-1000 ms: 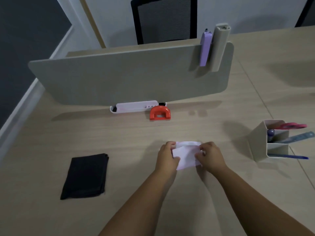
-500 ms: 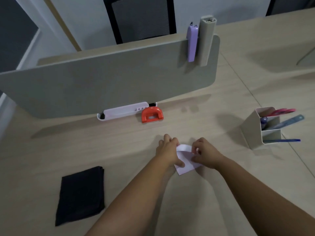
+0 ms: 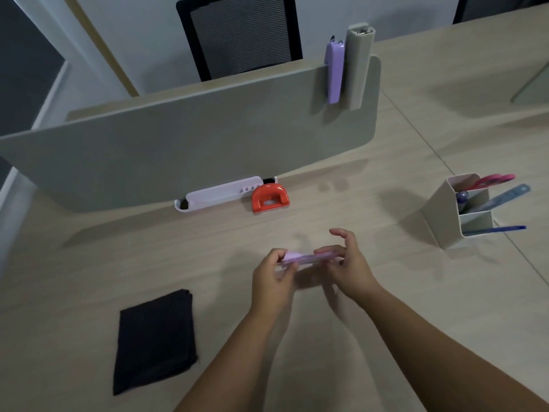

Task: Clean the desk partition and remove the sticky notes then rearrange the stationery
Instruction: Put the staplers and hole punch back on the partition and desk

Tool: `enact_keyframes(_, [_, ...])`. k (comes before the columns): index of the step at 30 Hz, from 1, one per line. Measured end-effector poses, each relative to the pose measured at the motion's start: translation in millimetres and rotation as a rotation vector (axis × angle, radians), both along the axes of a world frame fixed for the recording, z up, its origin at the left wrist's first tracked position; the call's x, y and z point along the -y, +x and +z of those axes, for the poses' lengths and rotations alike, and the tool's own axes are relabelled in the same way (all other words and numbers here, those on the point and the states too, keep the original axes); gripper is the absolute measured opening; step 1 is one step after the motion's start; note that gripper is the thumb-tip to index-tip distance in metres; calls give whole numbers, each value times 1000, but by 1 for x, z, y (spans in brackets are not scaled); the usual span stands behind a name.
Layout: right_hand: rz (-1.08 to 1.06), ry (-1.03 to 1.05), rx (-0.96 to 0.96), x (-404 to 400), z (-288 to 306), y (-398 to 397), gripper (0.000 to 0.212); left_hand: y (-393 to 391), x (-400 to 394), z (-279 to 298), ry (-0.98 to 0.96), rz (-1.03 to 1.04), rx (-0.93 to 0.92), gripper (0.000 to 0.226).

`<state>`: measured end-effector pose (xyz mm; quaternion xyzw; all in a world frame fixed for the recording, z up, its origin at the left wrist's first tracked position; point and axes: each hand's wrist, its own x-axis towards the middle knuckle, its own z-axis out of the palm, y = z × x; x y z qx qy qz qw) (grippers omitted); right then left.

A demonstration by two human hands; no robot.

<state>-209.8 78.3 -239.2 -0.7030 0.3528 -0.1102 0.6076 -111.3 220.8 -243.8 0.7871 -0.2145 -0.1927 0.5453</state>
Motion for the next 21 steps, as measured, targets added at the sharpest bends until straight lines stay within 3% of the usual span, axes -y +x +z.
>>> enact_keyframes(3, [93, -253, -136, -15, -17, 2, 68, -11, -9, -17, 22, 63, -98, 29])
enact_keyframes(5, [98, -300, -211, -21, -23, 2, 69, -13, -11, -28, 39, 102, -109, 35])
enact_keyframes(9, [80, -152, -162, -28, -19, 10, 54, -10, -11, -36, 52, 82, -70, 26])
enact_keyframes(16, [102, -107, -193, -42, -16, 34, 34, 3, -26, -36, 91, 37, -14, 11])
enact_keyframes(21, [-5, 121, -14, -51, -4, 64, 17, 31, -41, -29, 35, 178, -84, 10])
